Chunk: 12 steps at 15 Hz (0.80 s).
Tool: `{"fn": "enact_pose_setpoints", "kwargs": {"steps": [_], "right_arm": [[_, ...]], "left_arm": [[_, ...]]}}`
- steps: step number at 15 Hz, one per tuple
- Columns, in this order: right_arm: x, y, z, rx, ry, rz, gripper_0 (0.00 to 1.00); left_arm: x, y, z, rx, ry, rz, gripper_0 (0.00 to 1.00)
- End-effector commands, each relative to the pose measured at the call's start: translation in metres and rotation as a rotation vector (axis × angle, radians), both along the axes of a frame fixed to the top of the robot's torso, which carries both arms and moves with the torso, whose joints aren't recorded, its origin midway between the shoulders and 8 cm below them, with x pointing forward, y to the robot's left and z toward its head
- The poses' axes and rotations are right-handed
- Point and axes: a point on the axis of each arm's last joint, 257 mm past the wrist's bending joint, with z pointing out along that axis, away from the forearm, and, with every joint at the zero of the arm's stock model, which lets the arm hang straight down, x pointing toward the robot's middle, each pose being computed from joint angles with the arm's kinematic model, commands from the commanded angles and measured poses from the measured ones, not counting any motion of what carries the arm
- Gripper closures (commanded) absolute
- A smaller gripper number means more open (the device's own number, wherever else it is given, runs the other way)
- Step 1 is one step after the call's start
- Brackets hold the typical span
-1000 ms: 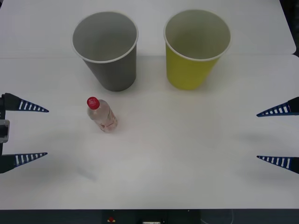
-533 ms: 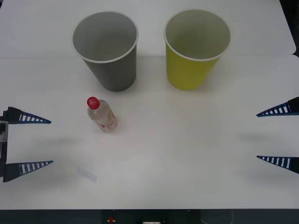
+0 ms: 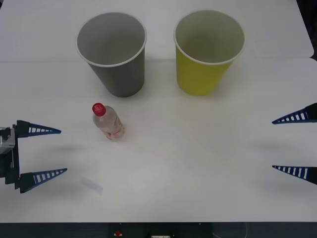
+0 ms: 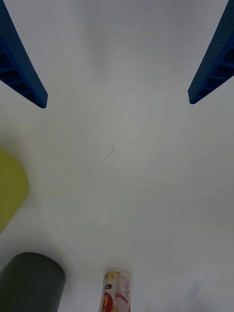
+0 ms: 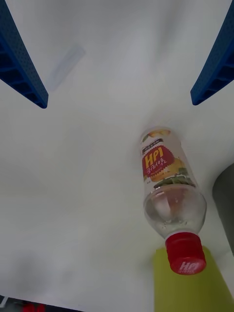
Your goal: Put the can into the green bin and the plastic bottle into the gray bin
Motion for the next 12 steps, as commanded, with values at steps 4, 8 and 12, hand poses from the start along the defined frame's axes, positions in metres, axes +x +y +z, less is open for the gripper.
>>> {"fn": "enact_pose_setpoints", "kwargs": {"steps": [4, 8, 12], "right_arm": [[0.0, 0.0, 0.0, 0.0, 0.0, 0.0, 0.0], [0.0, 0.0, 0.0, 0.0, 0.0, 0.0, 0.0], [0.0, 0.0, 0.0, 0.0, 0.0, 0.0, 0.0]], "left_arm": [[0.016, -0.005, -0.019, -0.147, 0.06, 0.087, 0.0], [0.03, -0.025, -0.031, -0.203, 0.073, 0.146, 0.0], [0.049, -0.04, -0.043, -0.237, 0.075, 0.219, 0.0]]}}
